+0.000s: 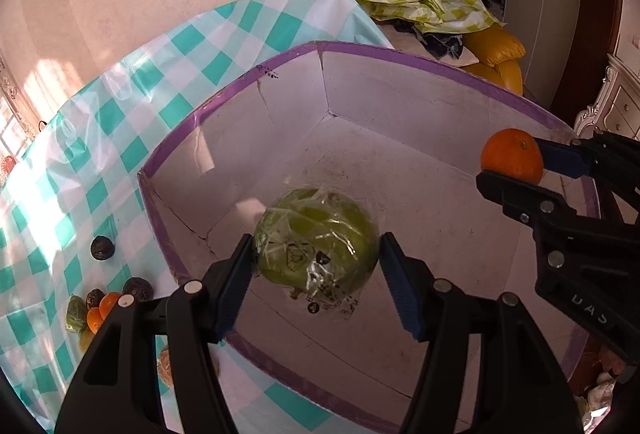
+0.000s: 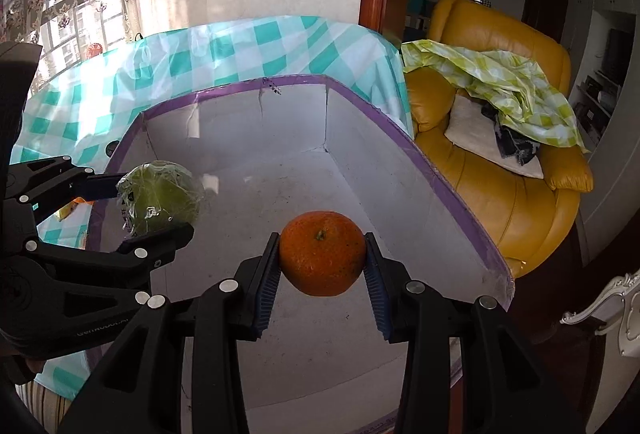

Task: Organize fruits
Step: 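Carry both fruits over the purple box and open both tools to drop them, then withdraw both open tools from the box back toward the fruits, then grasp the wrapped yellow fruit with the left tool while the right tool grasps the wrapped orange-brown fruit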

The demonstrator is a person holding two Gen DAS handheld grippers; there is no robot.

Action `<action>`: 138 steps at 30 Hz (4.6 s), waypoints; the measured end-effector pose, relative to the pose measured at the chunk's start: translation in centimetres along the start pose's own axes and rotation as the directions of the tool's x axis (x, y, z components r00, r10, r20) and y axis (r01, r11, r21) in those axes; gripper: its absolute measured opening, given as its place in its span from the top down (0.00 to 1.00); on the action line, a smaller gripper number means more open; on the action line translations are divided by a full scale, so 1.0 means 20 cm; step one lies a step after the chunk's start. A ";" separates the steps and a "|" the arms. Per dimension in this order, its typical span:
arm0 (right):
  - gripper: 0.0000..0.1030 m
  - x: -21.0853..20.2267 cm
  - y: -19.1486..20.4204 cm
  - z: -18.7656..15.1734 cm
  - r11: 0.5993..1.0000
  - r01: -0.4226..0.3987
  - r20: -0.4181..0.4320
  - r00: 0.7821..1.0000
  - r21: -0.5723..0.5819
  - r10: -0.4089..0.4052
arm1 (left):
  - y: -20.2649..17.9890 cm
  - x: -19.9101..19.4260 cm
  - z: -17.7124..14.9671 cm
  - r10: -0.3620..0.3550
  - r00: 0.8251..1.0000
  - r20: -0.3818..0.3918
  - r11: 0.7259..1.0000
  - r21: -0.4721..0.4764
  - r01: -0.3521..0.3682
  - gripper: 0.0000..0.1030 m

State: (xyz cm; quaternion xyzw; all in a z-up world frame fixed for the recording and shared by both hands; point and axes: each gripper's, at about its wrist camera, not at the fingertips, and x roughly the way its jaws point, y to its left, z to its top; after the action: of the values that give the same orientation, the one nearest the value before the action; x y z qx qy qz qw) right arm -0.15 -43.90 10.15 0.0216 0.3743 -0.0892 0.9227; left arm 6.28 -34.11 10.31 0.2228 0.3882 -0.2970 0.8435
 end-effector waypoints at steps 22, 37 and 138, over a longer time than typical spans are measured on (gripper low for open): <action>0.61 0.28 0.03 0.00 0.991 0.002 -0.232 0.972 -0.133 -0.033 | -0.07 0.28 0.03 -0.009 0.968 -0.249 0.988 0.148 0.047 0.38; 0.44 0.27 0.02 0.02 0.990 0.018 -0.226 0.973 -0.142 -0.050 | -0.04 0.27 0.02 -0.091 0.963 -0.255 0.987 0.106 0.121 0.32; 0.16 0.42 1.28 -0.16 0.956 -0.269 -0.139 0.958 -0.114 0.252 | 1.39 0.13 -0.94 0.259 0.960 -0.105 0.808 -0.521 -0.275 0.40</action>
State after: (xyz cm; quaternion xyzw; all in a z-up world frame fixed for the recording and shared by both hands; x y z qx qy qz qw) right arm 8.17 -19.73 1.20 0.0154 0.4292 0.0598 0.9011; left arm 16.51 -3.53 1.08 0.0376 0.4320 -0.0535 0.8995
